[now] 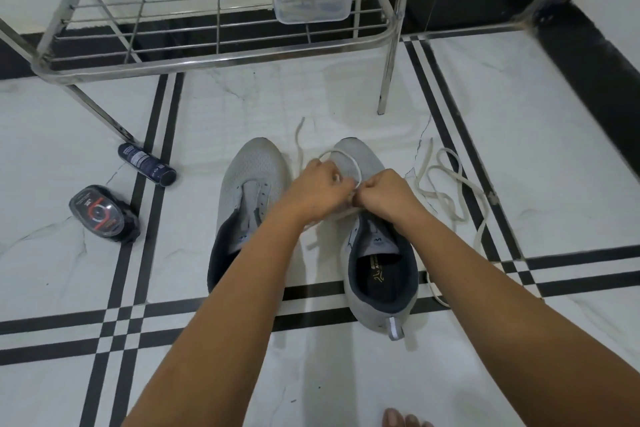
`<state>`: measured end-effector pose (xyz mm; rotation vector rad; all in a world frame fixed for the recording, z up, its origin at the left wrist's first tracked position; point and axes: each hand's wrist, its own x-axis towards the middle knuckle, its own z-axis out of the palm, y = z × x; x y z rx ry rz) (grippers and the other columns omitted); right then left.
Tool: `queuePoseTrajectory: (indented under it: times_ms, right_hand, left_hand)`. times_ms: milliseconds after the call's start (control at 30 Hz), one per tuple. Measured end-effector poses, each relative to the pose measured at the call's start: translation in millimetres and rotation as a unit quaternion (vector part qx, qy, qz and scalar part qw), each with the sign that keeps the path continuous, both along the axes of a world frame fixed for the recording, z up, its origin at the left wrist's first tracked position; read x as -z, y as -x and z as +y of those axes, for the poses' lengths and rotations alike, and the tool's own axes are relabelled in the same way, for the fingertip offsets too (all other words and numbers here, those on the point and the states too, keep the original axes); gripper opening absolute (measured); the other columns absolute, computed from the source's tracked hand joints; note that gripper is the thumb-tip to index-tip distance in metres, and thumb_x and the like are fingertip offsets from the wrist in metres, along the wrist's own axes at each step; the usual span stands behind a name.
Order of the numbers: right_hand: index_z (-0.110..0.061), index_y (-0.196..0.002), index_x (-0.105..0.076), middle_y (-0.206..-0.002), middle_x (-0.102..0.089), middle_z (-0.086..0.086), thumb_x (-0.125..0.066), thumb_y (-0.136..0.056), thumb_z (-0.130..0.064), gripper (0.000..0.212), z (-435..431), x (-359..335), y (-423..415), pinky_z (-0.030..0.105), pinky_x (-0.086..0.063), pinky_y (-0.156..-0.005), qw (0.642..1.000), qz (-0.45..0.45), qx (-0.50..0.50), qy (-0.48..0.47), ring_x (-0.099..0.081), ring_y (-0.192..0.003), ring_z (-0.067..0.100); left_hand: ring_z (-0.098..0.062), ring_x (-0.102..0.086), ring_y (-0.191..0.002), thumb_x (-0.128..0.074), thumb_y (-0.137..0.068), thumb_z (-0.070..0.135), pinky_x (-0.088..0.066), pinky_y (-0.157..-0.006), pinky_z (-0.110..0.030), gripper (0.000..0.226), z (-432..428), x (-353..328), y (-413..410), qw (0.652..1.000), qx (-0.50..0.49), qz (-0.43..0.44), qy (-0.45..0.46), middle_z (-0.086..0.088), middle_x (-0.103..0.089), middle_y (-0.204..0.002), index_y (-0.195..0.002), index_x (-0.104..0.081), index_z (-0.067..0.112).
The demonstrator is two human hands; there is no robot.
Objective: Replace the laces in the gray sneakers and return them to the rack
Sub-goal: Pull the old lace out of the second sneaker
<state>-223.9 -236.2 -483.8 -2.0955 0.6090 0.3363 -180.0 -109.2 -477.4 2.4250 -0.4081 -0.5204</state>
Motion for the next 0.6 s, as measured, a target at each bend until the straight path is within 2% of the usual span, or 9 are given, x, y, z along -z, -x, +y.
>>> queuePoseTrajectory:
  times_ms: [133,200,233,300,333,367,467,533,600]
  right_hand:
    - [-0.017,-0.047,-0.036,-0.05,-0.034,0.0,-0.066,-0.072,-0.005,0.041,-1,1,2,0.028,-0.03,-0.06,1.0,0.008,-0.002,-0.007,-0.038,-0.055,0.018]
    - [-0.016,-0.047,-0.037,-0.051,-0.035,0.0,-0.068,-0.073,-0.007,0.041,-3,1,3,0.028,-0.031,-0.06,1.0,0.014,0.001,-0.02,-0.038,-0.053,0.017]
    - [-0.016,-0.047,-0.037,-0.051,-0.035,0.0,-0.068,-0.073,-0.007,0.041,-4,1,3,0.028,-0.03,-0.059,1.0,0.017,0.0,-0.024,-0.037,-0.052,0.017]
    - [-0.016,-0.048,-0.036,-0.051,-0.033,0.0,-0.067,-0.075,-0.007,0.042,-5,1,2,0.027,-0.026,-0.055,0.999,0.024,-0.005,-0.027,-0.035,-0.05,0.015]
    - [-0.016,-0.049,-0.036,-0.052,-0.032,0.0,-0.067,-0.075,-0.006,0.042,-5,1,2,0.027,-0.025,-0.055,0.999,0.025,-0.005,-0.027,-0.035,-0.05,0.015]
    - [-0.016,-0.049,-0.035,-0.052,-0.032,0.0,-0.067,-0.075,-0.006,0.043,-5,1,2,0.027,-0.026,-0.055,0.999,0.026,-0.003,-0.027,-0.035,-0.051,0.015]
    - [-0.015,-0.049,-0.036,-0.052,-0.035,0.0,-0.069,-0.074,-0.006,0.042,-4,-1,2,0.027,-0.028,-0.056,0.999,0.023,0.003,-0.023,-0.038,-0.052,0.016]
    - [-0.015,-0.05,-0.04,-0.052,-0.038,0.0,-0.069,-0.073,-0.007,0.038,-3,-1,2,0.027,-0.031,-0.057,1.0,0.021,0.006,-0.021,-0.04,-0.053,0.015]
    - [-0.015,-0.05,-0.041,-0.051,-0.039,0.0,-0.069,-0.074,-0.008,0.037,-4,-2,3,0.027,-0.031,-0.056,1.0,0.021,0.008,-0.018,-0.039,-0.052,0.015]
  left_hand:
    - [-0.032,-0.054,-0.099,-0.047,-0.096,0.026,-0.045,-0.081,-0.037,0.026,1,20,-4,0.986,0.081,-0.051,-0.133,-0.015,-0.056,-0.105,-0.1,-0.058,0.003]
    - [-0.023,-0.056,-0.088,-0.046,-0.096,0.016,-0.042,-0.073,-0.024,0.018,1,10,-4,0.997,-0.034,-0.049,0.042,-0.008,-0.06,-0.096,-0.091,-0.06,0.006]
    - [-0.016,-0.056,-0.081,-0.044,-0.096,0.012,-0.041,-0.069,-0.018,0.018,0,0,-6,0.968,-0.16,0.003,0.193,-0.004,-0.062,-0.089,-0.085,-0.057,0.009]
    - [-0.013,-0.053,-0.066,-0.04,-0.098,0.012,-0.045,-0.07,-0.021,0.023,5,-27,-12,0.76,-0.369,0.137,0.517,0.0,-0.059,-0.069,-0.076,-0.049,0.011]
    - [-0.014,-0.05,-0.057,-0.039,-0.098,0.015,-0.048,-0.068,-0.027,0.026,9,-34,-14,0.678,-0.404,0.176,0.588,0.0,-0.052,-0.059,-0.072,-0.044,0.012]
    - [-0.014,-0.044,-0.049,-0.04,-0.097,0.017,-0.048,-0.061,-0.031,0.027,11,-39,-18,0.685,-0.406,0.173,0.579,-0.001,-0.045,-0.054,-0.07,-0.041,0.014]
    - [-0.016,-0.044,-0.055,-0.061,-0.088,0.028,-0.037,-0.054,-0.03,0.023,11,-24,-18,0.968,-0.195,0.026,0.154,-0.003,-0.046,-0.066,-0.087,-0.042,0.015]
    - [-0.023,-0.055,-0.077,-0.066,-0.085,0.028,-0.042,-0.066,-0.033,0.032,7,-1,-12,0.993,0.015,0.01,-0.118,-0.008,-0.056,-0.085,-0.105,-0.048,0.012]
    - [-0.026,-0.059,-0.094,-0.06,-0.089,0.023,-0.043,-0.074,-0.033,0.02,4,6,-8,0.982,0.092,-0.019,-0.166,-0.011,-0.061,-0.099,-0.103,-0.061,0.009]
